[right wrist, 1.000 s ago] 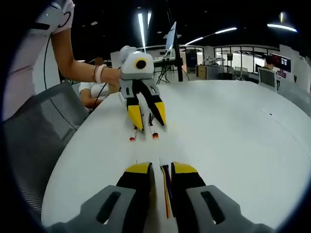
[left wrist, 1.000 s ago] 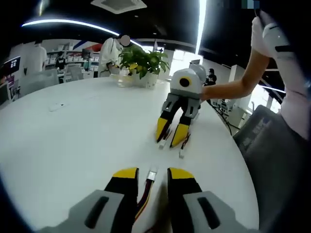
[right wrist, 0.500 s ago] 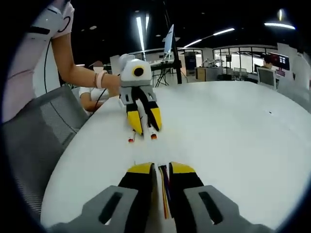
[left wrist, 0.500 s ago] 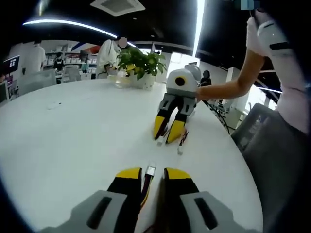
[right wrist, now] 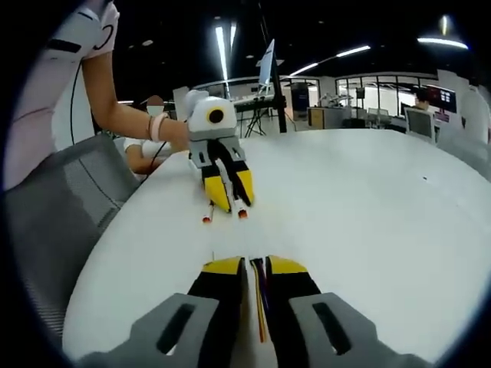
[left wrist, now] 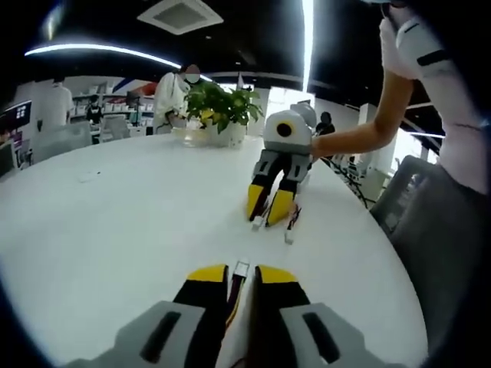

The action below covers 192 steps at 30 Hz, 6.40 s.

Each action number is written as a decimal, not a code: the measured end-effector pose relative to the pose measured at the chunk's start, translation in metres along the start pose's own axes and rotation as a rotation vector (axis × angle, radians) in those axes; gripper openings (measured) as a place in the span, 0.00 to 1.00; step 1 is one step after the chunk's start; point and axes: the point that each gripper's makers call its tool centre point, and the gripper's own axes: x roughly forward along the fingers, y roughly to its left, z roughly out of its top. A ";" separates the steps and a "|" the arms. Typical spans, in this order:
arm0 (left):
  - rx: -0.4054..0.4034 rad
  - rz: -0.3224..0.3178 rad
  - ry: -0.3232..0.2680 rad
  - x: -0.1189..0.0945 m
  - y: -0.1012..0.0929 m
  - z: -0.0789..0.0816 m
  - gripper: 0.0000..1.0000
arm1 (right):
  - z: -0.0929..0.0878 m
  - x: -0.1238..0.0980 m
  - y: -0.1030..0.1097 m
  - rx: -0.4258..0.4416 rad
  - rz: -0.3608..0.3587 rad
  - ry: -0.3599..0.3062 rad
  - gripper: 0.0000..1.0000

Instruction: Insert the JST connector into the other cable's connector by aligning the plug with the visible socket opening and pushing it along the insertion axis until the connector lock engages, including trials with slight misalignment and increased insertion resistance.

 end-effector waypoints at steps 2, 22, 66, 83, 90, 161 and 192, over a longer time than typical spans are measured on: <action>0.018 0.021 0.000 0.001 0.004 0.000 0.02 | 0.000 0.000 -0.001 0.001 -0.005 0.001 0.07; -0.005 -0.010 -0.001 0.000 0.010 -0.004 0.00 | -0.004 -0.002 -0.006 0.017 -0.014 0.013 0.04; 0.114 -0.145 0.028 0.010 -0.016 0.023 0.00 | 0.028 0.006 0.013 -0.059 0.112 0.015 0.04; 0.132 -0.165 0.031 0.010 -0.018 0.025 0.00 | 0.029 0.005 0.018 -0.078 0.130 0.018 0.04; 0.150 -0.186 0.036 0.011 -0.021 0.029 0.00 | 0.031 0.004 0.020 -0.114 0.148 0.010 0.03; 0.162 -0.179 0.109 0.037 0.000 0.009 0.00 | 0.008 0.016 -0.005 -0.113 0.094 0.024 0.04; 0.163 -0.097 0.100 0.015 -0.001 0.032 0.07 | 0.016 0.001 -0.013 -0.136 0.015 0.060 0.04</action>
